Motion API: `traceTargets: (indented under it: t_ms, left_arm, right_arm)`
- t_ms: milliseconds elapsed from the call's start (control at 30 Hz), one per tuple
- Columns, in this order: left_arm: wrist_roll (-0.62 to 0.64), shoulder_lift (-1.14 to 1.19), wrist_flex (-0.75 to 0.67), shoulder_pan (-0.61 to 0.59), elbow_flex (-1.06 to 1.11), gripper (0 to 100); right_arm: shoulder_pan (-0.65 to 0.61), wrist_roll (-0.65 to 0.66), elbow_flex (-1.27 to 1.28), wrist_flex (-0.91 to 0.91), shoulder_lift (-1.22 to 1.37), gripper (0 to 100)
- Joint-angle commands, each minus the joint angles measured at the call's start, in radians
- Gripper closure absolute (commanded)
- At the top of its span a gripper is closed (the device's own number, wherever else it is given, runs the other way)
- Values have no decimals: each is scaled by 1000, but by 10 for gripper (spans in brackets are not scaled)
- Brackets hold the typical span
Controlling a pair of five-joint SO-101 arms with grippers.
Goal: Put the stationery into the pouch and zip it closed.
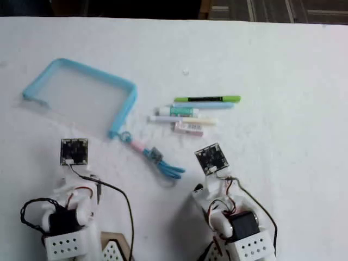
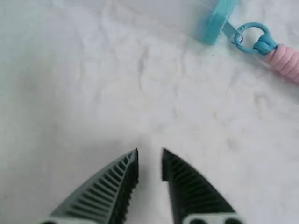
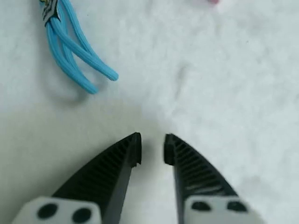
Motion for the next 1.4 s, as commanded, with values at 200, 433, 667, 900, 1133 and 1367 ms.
traceTargets:
  t_ms: [200, 433, 667, 900, 1133, 1367]
  left_arm:
    - [9, -2, 3, -18, -3, 679]
    - [9, -2, 3, -18, -3, 778]
    - [17, -2, 3, -19, -3, 552]
    - [9, -2, 3, -19, -3, 859]
    - [17, -2, 3, -19, -3, 660]
    - [8, -2, 3, -19, -3, 654]
  right_arm:
    - [-8, -5, 8, -5, 1, 704]
    - [-12, 5, 8, -5, -5, 879]
    - [-2, 26, 2, -36, -5, 618]
    - [-12, 178, -212, -105, 2, 826]
    - [-170, 288, -293, -145, 4, 830]
    - [-188, 290, -417, -179, 160, 815]
